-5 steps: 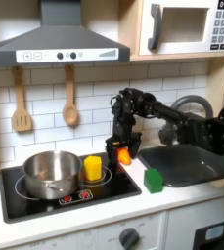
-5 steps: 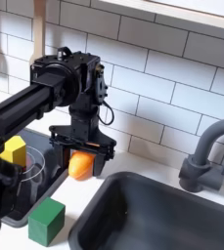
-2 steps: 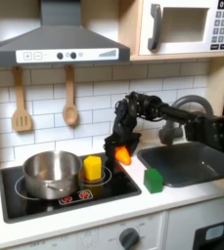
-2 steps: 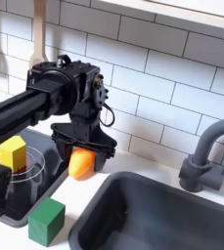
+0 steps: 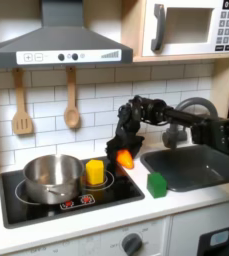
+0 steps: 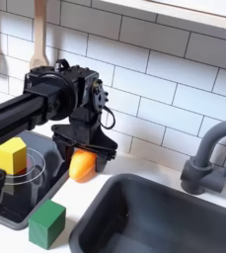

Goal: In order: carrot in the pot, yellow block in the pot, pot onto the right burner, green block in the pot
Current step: 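Put the carrot in the pot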

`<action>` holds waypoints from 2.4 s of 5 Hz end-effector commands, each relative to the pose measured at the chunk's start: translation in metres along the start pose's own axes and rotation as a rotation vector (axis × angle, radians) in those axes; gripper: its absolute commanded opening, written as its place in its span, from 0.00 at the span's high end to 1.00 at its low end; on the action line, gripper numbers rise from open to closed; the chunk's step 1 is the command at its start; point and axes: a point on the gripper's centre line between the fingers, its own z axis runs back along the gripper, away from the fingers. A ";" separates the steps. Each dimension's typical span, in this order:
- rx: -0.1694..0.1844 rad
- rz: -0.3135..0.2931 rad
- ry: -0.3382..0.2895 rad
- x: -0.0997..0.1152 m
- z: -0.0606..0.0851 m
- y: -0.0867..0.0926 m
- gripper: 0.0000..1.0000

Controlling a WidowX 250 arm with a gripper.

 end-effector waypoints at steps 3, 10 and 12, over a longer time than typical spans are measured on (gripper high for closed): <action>-0.032 0.005 -0.061 -0.006 0.027 0.004 1.00; -0.070 0.332 0.016 -0.036 0.150 0.102 1.00; -0.093 0.423 0.069 -0.045 0.143 0.147 1.00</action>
